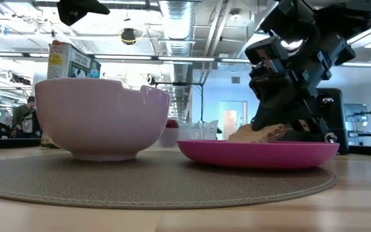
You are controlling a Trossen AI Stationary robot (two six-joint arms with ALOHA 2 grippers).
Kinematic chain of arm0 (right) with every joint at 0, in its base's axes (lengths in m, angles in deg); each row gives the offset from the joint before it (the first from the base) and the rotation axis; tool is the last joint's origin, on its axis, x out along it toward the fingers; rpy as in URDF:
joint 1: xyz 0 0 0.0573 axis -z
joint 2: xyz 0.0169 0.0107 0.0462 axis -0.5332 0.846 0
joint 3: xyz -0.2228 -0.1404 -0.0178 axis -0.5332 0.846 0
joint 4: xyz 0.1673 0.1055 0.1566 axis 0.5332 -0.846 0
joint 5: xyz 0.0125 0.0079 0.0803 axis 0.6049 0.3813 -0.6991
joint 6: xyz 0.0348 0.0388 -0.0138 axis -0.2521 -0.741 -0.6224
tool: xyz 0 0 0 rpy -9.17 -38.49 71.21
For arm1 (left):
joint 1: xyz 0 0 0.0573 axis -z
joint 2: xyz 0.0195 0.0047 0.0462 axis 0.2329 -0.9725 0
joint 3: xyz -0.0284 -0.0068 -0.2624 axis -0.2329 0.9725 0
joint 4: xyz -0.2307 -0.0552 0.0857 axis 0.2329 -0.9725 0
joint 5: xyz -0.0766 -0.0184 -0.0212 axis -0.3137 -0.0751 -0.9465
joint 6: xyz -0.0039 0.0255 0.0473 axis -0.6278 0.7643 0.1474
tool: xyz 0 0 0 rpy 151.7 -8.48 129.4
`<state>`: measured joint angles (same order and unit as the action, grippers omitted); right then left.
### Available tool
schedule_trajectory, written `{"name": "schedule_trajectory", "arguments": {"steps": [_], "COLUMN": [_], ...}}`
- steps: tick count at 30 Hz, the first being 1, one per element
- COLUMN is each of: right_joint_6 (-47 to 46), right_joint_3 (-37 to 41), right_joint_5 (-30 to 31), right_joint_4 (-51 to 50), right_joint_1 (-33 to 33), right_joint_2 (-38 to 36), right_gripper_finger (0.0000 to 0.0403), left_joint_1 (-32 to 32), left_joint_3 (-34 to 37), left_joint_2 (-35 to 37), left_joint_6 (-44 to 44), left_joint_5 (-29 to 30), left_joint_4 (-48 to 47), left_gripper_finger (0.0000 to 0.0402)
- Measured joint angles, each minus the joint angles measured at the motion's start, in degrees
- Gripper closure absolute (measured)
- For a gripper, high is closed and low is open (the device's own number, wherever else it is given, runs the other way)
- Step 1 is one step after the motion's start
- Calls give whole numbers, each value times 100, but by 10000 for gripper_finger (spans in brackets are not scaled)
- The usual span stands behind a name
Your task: Arrange a breakfast setting
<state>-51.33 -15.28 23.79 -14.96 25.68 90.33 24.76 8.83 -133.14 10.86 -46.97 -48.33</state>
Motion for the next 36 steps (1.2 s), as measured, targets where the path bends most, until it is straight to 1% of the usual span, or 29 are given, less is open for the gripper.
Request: {"name": "schedule_trajectory", "arguments": {"steps": [7,10,13,16,19,21,24,28,32,36], "right_joint_6": [78,146,148,208,558,733,1039,1597,2153,2425], "right_joint_3": [0,0,0,0,0,-76,-202,-486,-776,-1057], "right_joint_5": [-2,-5,-9,-23,-352,-532,-565,-585,-591,-375], "right_joint_4": [-71,-136,-155,-152,-143,-292,-802,-1145,-1019,-892], "right_joint_1": [70,55,55,59,86,145,212,260,260,260], "right_joint_2": [0,0,0,0,-94,-216,-516,-931,-1234,-1349], "right_gripper_finger": [316,304,277,239,205,191,185,187,190,191], "left_joint_1": [0,-1,0,-1,-1,0,-1,-2,0,0], "left_joint_3": [0,0,0,0,0,0,0,0,0,0], "left_joint_2": [-2,-2,0,-2,-1,0,-1,0,-1,-1], "left_joint_6": [0,0,0,0,0,0,0,0,0,0], "left_joint_5": [0,0,0,0,0,0,-2,0,0,0], "left_joint_4": [0,0,0,0,0,2,1,22,25,68], "left_gripper_finger": [173,173,173,173,173,173,173,173,173,173]}}
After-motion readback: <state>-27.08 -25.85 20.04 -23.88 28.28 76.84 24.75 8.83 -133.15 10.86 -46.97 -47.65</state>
